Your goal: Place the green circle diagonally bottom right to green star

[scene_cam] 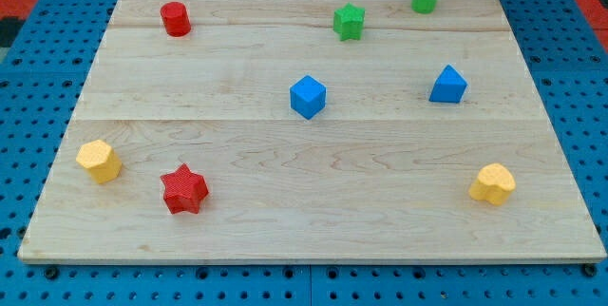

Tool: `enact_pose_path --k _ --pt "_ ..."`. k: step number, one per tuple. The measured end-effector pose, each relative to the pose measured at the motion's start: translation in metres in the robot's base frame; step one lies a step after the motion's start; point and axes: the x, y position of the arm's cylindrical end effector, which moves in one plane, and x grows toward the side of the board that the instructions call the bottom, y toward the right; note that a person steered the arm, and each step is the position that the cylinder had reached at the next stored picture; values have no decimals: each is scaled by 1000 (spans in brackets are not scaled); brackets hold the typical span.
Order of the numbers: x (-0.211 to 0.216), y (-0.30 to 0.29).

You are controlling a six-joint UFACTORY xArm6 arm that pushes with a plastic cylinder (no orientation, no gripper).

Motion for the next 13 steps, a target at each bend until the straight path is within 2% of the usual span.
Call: enact_pose_path --k 3,5,6,8,9,10,11,12,13 --pt "15 2" --pt "102 -7" --pt "102 -7" --pt "39 17" --pt "0 -2" --pt "0 -82" --pt "7 -163" --pt "15 -177" --pt "51 -214"
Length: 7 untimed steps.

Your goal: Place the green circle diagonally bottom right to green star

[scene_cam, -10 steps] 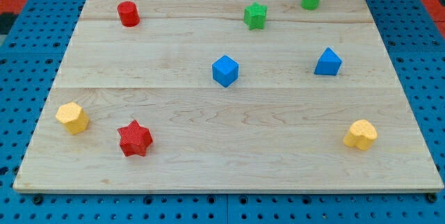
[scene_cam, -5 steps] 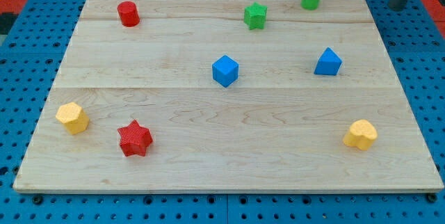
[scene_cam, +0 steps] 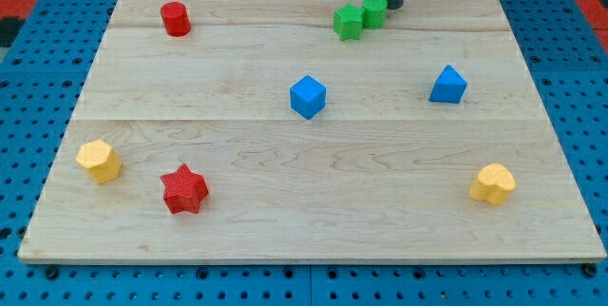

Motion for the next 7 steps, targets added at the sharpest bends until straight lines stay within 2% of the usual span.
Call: enact_pose_path --k 1,2,3,4,7 --pt "-21 8" --pt "-23 -37" --pt "5 -49" --pt "40 -23" --pt "59 47"
